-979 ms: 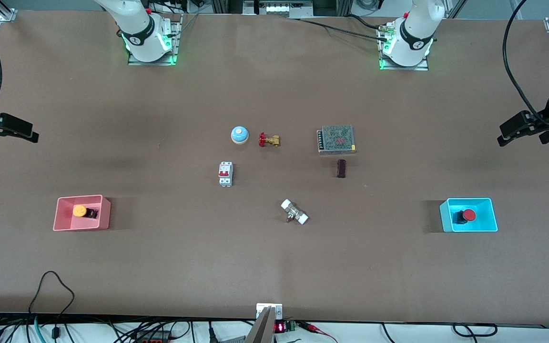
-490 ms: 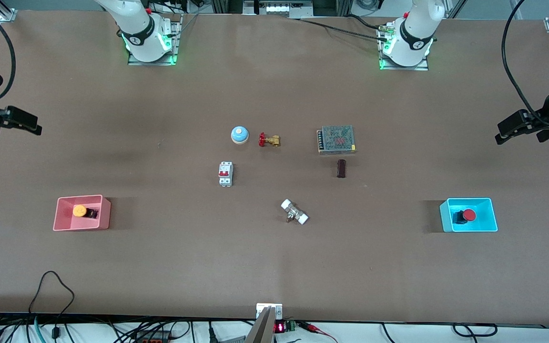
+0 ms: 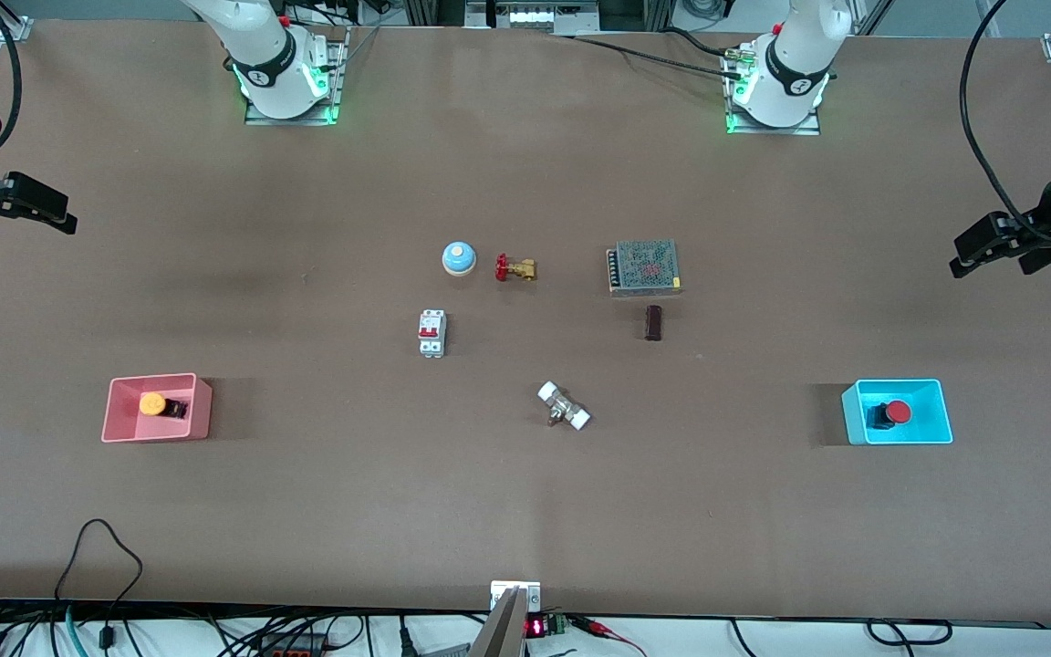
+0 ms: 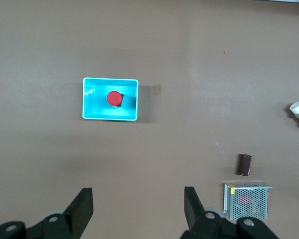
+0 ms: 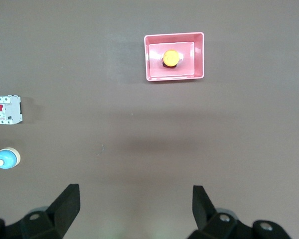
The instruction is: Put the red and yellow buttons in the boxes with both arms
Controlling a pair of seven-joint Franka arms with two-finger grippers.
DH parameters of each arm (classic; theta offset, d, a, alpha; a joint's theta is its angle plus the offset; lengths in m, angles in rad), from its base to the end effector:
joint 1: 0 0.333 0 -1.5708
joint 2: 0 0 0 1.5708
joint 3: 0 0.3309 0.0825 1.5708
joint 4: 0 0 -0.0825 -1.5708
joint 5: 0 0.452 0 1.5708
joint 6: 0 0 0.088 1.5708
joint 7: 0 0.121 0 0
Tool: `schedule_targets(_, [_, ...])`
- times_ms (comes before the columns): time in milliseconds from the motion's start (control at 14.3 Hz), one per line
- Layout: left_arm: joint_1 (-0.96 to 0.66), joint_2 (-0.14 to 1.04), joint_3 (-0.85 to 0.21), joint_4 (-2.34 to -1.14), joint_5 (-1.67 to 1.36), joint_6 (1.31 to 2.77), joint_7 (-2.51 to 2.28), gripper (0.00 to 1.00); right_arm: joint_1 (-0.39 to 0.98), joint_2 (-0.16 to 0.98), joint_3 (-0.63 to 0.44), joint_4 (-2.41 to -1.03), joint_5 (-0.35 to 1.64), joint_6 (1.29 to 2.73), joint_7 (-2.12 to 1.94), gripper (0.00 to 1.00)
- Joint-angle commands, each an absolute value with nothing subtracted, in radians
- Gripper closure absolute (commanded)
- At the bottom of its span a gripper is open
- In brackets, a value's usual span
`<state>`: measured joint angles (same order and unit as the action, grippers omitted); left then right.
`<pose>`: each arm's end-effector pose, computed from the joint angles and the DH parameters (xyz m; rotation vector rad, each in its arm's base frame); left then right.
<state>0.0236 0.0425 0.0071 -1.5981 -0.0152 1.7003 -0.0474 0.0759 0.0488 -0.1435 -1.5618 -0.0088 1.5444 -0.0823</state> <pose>0.6479 0.0182 0.5953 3.1224 0.1243 0.0931 0.6318 -0.0419 0.5977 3.1290 0.0230 -0.1044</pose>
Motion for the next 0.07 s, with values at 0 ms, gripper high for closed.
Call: schedule_targets(0, [0.029, 0.020, 0.003, -1.612, -0.029, 1.690, -0.037, 0.20, 0.072, 0.021, -0.130, -1.586, -0.025, 1.536, -0.060, 0.00])
